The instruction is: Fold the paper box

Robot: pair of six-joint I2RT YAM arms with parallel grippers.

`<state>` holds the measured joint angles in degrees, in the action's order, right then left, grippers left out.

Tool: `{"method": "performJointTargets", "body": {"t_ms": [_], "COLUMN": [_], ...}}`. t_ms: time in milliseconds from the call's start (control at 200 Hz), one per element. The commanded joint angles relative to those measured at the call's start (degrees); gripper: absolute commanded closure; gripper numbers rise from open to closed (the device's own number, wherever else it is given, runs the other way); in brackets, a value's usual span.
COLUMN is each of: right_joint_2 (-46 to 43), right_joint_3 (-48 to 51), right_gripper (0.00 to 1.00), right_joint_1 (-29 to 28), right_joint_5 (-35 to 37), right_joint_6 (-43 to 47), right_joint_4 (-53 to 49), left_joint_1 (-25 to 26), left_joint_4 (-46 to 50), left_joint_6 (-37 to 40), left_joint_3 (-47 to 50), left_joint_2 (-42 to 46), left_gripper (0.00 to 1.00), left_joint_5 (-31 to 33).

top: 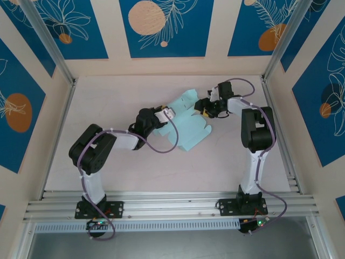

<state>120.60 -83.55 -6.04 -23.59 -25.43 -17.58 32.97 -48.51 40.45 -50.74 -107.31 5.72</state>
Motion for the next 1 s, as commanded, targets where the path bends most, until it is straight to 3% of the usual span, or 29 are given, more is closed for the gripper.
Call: {"method": "performJointTargets", "body": {"t_ms": [0, 490, 690, 995], "right_joint_2": [2.0, 4.8, 3.7, -0.3], "right_joint_3": [-2.5, -4.7, -3.9, -2.0], "right_gripper": [0.42, 0.42, 0.55, 0.55], "right_joint_1": [-0.1, -1.1, -1.6, -3.5], "right_joint_5": [-2.8, -5.6, -7.7, -6.5], "right_joint_6": [2.3, 1.0, -0.6, -1.4], "right_joint_4": [-0.8, 1.1, 3.3, 4.8], "left_joint_1": [-1.1, -1.2, -1.2, -1.1], "left_joint_4": [-0.2, 1.4, 2.3, 3.7], "left_joint_6": [-2.8, -3.1, -2.3, -0.3], "left_joint_3": [-0.4, -1.1, -1.6, -2.8], "left_joint_2": [2.5, 2.7, 2.3, 1.4], "left_gripper": [1.0, 1.0, 1.0, 1.0], "left_joint_5": [-2.6, -3.7, -3.1, -1.6]}}
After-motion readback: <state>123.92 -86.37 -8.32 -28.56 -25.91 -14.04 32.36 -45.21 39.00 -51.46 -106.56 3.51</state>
